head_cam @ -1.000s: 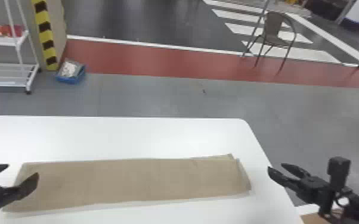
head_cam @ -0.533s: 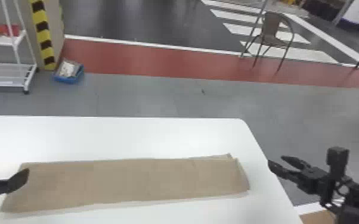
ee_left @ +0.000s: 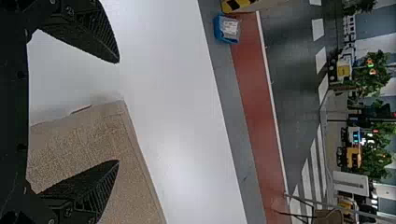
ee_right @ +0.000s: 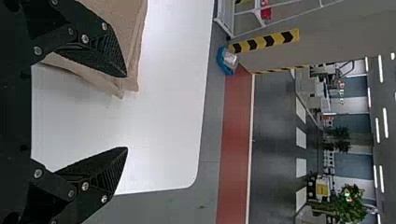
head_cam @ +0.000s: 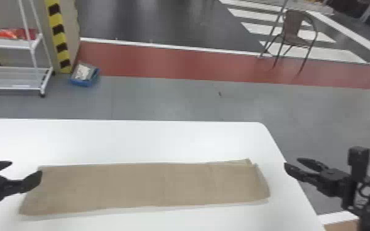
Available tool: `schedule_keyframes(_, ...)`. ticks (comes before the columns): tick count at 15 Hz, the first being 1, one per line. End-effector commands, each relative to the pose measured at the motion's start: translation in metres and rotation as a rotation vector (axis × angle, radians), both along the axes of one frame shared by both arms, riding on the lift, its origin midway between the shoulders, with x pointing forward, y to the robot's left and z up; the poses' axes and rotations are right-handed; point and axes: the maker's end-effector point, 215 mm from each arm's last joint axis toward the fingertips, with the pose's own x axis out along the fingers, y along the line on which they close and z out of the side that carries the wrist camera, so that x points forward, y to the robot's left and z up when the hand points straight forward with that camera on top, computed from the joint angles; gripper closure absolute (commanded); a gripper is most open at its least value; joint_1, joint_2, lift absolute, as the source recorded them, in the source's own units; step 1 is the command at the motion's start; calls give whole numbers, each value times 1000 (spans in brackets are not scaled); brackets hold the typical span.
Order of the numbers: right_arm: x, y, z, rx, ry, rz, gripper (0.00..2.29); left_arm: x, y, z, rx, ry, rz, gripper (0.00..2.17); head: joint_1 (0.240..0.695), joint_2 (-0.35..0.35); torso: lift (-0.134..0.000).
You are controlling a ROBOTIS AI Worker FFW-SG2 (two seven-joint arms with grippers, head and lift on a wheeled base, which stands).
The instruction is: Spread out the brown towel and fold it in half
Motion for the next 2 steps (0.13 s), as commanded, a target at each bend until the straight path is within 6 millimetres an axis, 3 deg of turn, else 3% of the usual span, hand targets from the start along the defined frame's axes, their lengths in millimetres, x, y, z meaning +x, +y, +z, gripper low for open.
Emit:
schedule_keyframes(1,4,9,-4,10,5,45,394,-2,7,-8,7,17,5,137,695,-242,0)
schedule_keyframes(2,5,12,-5,15,3,70,394,-3,8,-11,9,25,7,140,695,-237,0)
